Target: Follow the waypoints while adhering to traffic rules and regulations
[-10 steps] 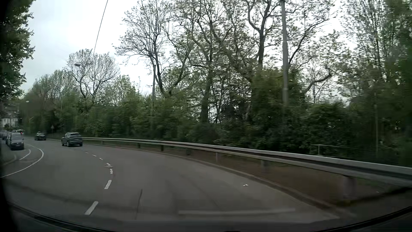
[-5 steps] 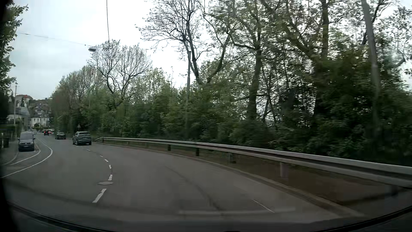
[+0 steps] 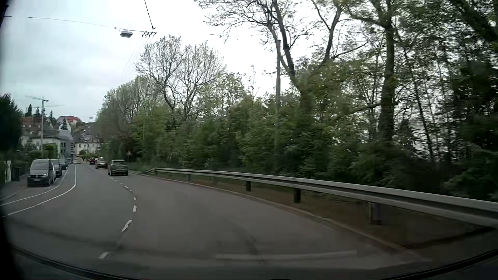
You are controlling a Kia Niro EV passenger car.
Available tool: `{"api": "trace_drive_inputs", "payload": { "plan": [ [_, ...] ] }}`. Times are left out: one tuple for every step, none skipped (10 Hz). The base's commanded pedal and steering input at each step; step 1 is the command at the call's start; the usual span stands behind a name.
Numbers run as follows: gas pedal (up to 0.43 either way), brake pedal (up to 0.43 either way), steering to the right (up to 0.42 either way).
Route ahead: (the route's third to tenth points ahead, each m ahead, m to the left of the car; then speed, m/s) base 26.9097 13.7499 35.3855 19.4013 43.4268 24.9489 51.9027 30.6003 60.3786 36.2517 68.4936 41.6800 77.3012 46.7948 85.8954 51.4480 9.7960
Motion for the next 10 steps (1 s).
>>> {"api": "trace_drive_inputs", "payload": {
  "plan": [
    [0.039,0.0,-0.151],
    [0.039,0.0,-0.151],
    [0.047,0.0,-0.152],
    [0.047,0.0,-0.152],
    [0.047,0.0,-0.152],
    [0.047,0.0,-0.152],
    [0.059,0.0,-0.151],
    [0.059,0.0,-0.149],
    [0.059,0.0,-0.148],
    [0.059,0.0,-0.144]
  ]
}}
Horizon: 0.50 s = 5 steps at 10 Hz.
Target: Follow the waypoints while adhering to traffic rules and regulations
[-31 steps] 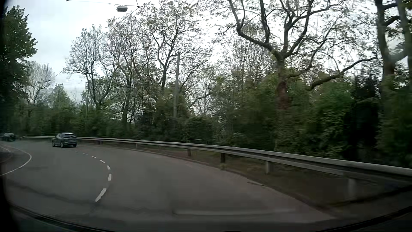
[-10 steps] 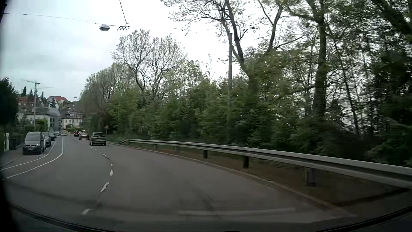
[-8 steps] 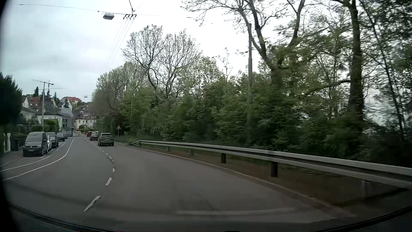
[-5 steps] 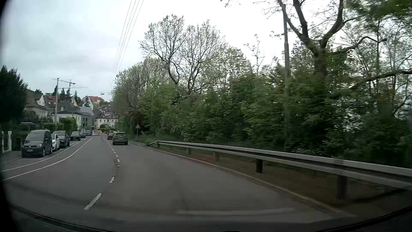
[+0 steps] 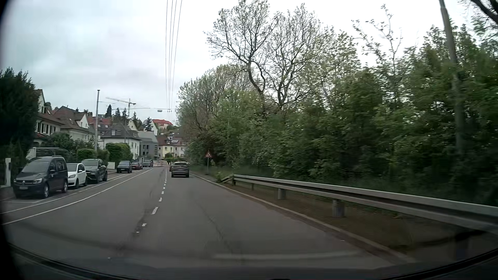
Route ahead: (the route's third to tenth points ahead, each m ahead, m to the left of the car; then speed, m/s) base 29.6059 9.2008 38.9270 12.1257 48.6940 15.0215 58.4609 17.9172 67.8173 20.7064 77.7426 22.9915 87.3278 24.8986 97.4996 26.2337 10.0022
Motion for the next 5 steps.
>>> {"api": "trace_drive_inputs", "payload": {
  "plan": [
    [0.059,0.0,-0.139],
    [0.059,0.0,-0.132],
    [0.059,0.0,-0.121],
    [0.059,0.0,-0.11],
    [0.059,0.0,-0.097]
  ]
}}
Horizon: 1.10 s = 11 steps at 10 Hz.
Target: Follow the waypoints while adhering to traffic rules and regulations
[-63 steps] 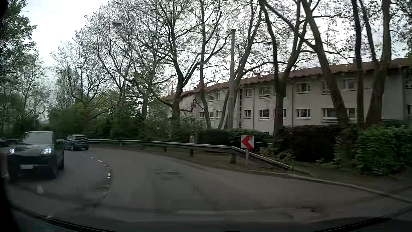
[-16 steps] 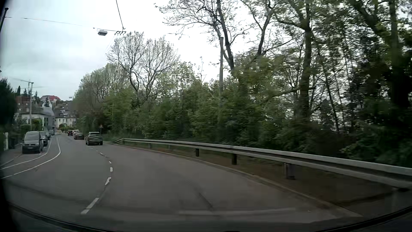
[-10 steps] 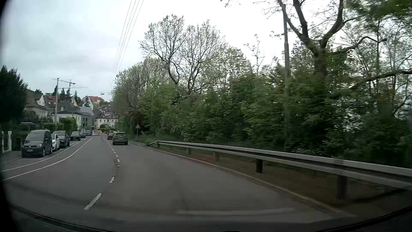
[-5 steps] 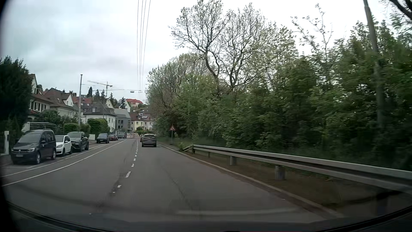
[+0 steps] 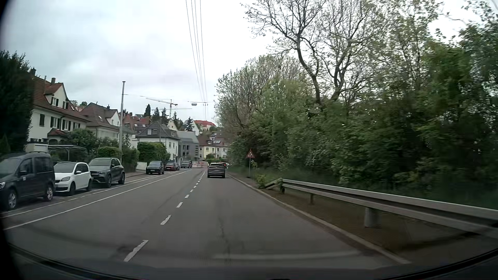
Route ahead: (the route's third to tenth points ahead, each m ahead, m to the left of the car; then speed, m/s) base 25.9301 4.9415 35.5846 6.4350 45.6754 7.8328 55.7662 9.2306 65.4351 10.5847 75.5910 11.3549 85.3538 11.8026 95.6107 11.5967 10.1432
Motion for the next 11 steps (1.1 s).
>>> {"api": "trace_drive_inputs", "payload": {
  "plan": [
    [0.059,0.0,-0.089],
    [0.059,0.0,-0.08],
    [0.059,0.0,-0.071],
    [0.059,0.0,-0.066],
    [0.059,0.0,-0.059],
    [0.059,0.0,-0.054],
    [0.047,0.0,-0.049],
    [0.047,0.0,-0.041],
    [0.047,0.0,-0.03],
    [0.047,0.0,-0.019],
    [0.047,0.0,-0.012]
  ]
}}
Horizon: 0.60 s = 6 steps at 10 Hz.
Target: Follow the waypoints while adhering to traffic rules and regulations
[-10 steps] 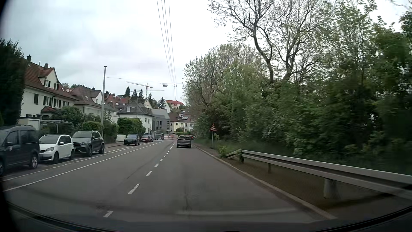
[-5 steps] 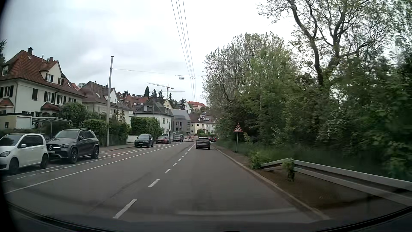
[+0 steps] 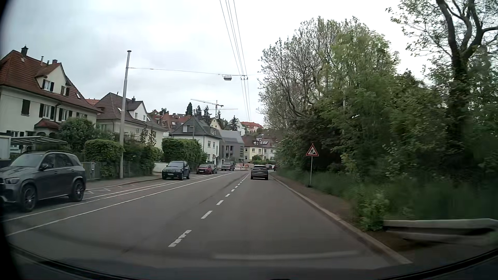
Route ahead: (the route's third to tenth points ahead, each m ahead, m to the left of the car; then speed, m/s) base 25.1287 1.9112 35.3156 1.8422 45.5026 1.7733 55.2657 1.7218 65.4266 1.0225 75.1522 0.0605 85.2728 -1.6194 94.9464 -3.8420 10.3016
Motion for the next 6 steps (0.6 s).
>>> {"api": "trace_drive_inputs", "payload": {
  "plan": [
    [0.047,0.0,-0.009],
    [0.047,0.0,-0.009],
    [0.047,0.0,-0.008],
    [0.047,0.0,-0.006],
    [0.047,0.0,-0.006],
    [0.047,0.0,-0.004]
  ]
}}
